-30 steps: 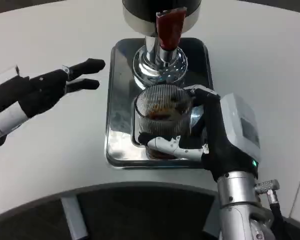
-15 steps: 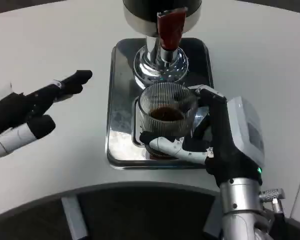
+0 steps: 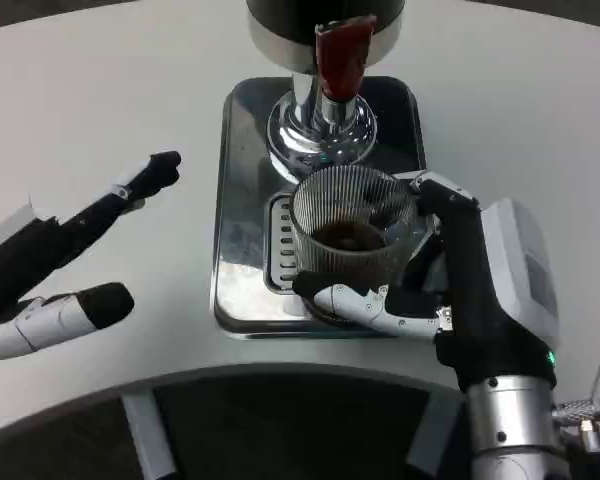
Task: Grasp the cup under the faucet to collect the drink, then remove the cup.
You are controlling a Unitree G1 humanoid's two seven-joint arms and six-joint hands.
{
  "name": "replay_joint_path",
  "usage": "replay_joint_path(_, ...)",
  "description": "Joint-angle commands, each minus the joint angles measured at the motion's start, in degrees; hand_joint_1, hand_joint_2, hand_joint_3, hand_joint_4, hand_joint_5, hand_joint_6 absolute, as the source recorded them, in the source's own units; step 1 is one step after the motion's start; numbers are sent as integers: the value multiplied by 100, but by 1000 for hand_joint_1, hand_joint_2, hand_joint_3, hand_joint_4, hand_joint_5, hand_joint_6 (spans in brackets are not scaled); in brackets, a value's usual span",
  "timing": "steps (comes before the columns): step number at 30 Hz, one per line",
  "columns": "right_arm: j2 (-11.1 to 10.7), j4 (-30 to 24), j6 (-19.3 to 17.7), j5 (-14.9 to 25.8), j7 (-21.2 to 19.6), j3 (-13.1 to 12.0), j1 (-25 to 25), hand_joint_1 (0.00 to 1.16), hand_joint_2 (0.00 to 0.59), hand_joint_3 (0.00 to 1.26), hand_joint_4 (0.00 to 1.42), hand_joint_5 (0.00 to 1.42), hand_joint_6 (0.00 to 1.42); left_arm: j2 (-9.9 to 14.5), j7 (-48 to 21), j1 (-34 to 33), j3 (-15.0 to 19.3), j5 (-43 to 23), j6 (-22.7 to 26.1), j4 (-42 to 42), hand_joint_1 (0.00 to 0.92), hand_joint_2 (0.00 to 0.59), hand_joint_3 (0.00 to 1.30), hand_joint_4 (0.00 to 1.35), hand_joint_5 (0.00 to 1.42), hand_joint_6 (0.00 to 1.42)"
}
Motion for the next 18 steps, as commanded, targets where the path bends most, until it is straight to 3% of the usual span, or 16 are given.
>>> replay_joint_path(1, -145, -510, -296, -42, 189, 37, 281, 1045, 105, 955, 1068, 1123, 1333, -156, 205, 326, -61, 185, -598, -1, 0, 16, 0, 0, 0, 0)
replay_joint_path(12, -410, -1193, -412, -83, 711, 88, 768, 1052, 106, 957, 1068, 1110, 1339, -422, 845, 1155, 3, 808, -1910, 9, 0, 14, 0, 0, 0, 0)
replay_joint_path(18, -489, -1516, -520, -83, 888, 174, 1120, 1050, 106, 957, 1068, 1109, 1342, -426, 1225, 1588, 136, 1198, -2397, -31, 0, 11, 0, 0, 0, 0)
